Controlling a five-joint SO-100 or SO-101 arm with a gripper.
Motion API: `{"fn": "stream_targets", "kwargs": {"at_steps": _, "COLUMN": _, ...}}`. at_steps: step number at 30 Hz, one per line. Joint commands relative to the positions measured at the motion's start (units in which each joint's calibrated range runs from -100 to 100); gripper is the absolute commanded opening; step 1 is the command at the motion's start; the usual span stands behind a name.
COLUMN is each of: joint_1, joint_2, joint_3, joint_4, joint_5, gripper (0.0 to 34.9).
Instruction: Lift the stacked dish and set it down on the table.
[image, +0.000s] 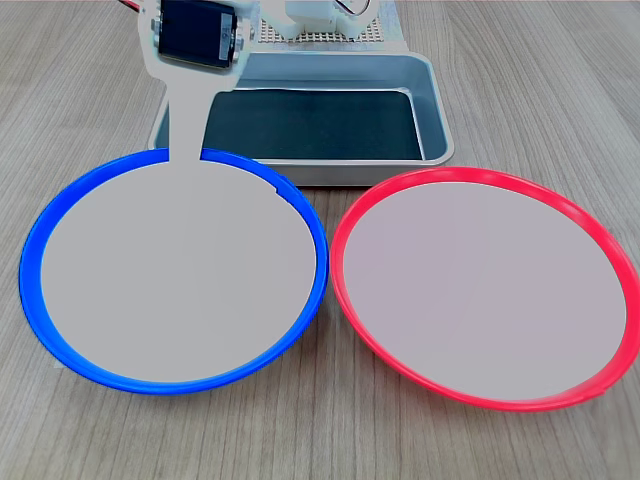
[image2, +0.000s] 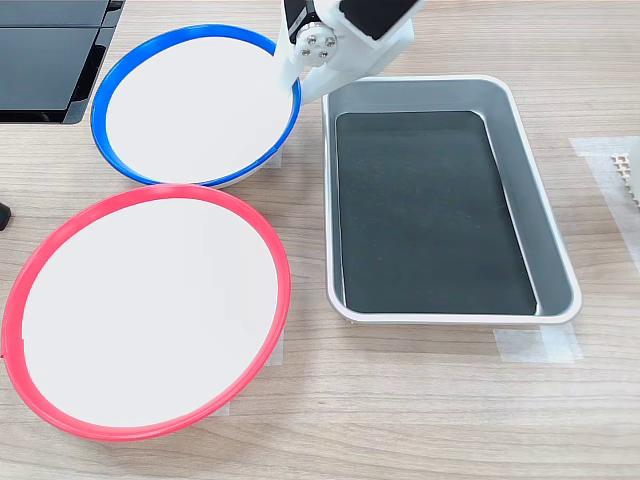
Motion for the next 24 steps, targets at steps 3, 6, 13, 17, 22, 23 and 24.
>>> {"fn": "stream_targets", "kwargs": {"at_steps": 3, "joint_1": 0.02, "joint_2": -0.81, "joint_3": -0.75, "joint_4": 0.86, "joint_5": 1.12, "gripper": 4.4}}
{"fn": "stream_targets", "kwargs": {"at_steps": 6, "joint_1": 0.40, "joint_2": -2.43, "joint_3": -1.30, "joint_4": 2.68, "joint_5": 1.47, "gripper": 7.5}}
{"fn": "stream_targets", "kwargs": {"at_steps": 13, "joint_1": 1.15, "joint_2": -11.98, "joint_3": 0.43, "joint_4": 9.78, "joint_5": 2.64, "gripper": 6.6}}
{"fn": "stream_targets", "kwargs": {"at_steps": 17, "joint_1": -0.26, "joint_2": -25.88, "joint_3": 6.35, "joint_4": 14.40, "joint_5": 3.22, "gripper": 4.8}}
{"fn": "stream_targets", "kwargs": {"at_steps": 22, "joint_1": -6.94, "joint_2": -46.95, "joint_3": 18.73, "joint_4": 10.77, "joint_5": -2.64, "gripper": 0.1}}
{"fn": "stream_targets", "kwargs": {"at_steps": 23, "joint_1": -8.45, "joint_2": -51.04, "joint_3": 22.92, "joint_4": 7.55, "joint_5": -4.49, "gripper": 0.1}}
{"fn": "stream_targets", "kwargs": {"at_steps": 24, "joint_1": -9.11, "joint_2": -53.26, "joint_3": 25.19, "joint_4": 5.82, "joint_5": -5.57, "gripper": 0.1}}
